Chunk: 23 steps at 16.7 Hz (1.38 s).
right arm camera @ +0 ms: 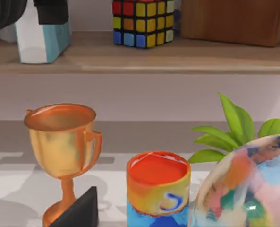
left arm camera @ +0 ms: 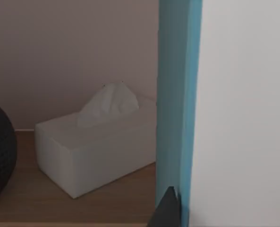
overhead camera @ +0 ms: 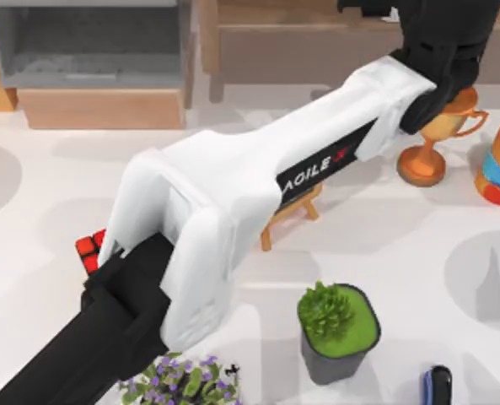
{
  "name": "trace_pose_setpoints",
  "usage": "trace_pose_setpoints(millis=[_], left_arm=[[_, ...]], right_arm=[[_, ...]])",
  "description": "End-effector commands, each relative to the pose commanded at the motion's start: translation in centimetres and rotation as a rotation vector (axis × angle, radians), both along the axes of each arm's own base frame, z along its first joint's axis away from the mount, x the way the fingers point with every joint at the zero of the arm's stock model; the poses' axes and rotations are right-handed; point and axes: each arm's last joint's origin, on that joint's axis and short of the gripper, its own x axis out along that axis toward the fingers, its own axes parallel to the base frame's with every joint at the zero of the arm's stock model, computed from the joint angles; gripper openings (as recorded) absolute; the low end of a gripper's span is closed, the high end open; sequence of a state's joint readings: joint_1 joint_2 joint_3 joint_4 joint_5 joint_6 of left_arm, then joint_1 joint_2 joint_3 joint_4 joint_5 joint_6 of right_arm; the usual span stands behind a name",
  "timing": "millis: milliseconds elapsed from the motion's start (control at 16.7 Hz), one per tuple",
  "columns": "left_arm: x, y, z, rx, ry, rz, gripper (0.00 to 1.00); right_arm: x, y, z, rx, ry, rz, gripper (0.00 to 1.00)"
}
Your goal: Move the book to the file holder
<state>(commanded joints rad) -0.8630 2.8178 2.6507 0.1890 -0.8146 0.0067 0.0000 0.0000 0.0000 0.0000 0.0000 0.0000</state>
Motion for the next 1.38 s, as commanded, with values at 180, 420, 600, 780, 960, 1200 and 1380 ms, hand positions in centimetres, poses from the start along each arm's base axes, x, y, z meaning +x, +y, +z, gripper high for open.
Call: trace_pose_setpoints(millis=[180, 420, 600, 780, 960, 1200, 1380], left_arm=[[0.0, 0.0, 0.0, 0.0, 0.0, 0.0, 0.0], [-0.2, -0.3, 0.4, 0.0, -0.001, -0.006, 0.0], [-0.2, -0.2, 1.2, 0.001, 0.0, -0.005, 0.0], [-0.2, -0.2, 1.5, 0.001, 0.0, -0.005, 0.0], [-0.2, -0.2, 1.6, 0.001, -0.001, -0.004, 0.0], [-0.4, -0.1, 2.0, 0.054, 0.008, -0.028, 0.0], [-1.2, 0.2, 3.0, 0.193, 0.036, -0.088, 0.0]], right_arm=[[0.0, 0.0, 0.0, 0.0, 0.0, 0.0, 1.0], [0.0, 0.0, 0.0, 0.0, 0.0, 0.0, 1.0], [0.0, 0.0, 0.0, 0.0, 0.0, 0.0, 1.0], [0.0, 0.0, 0.0, 0.0, 0.0, 0.0, 1.0], [0.0, 0.0, 0.0, 0.0, 0.0, 0.0, 1.0], [0.0, 0.0, 0.0, 0.0, 0.0, 0.0, 1.0], [0.0, 0.0, 0.0, 0.0, 0.0, 0.0, 1.0]])
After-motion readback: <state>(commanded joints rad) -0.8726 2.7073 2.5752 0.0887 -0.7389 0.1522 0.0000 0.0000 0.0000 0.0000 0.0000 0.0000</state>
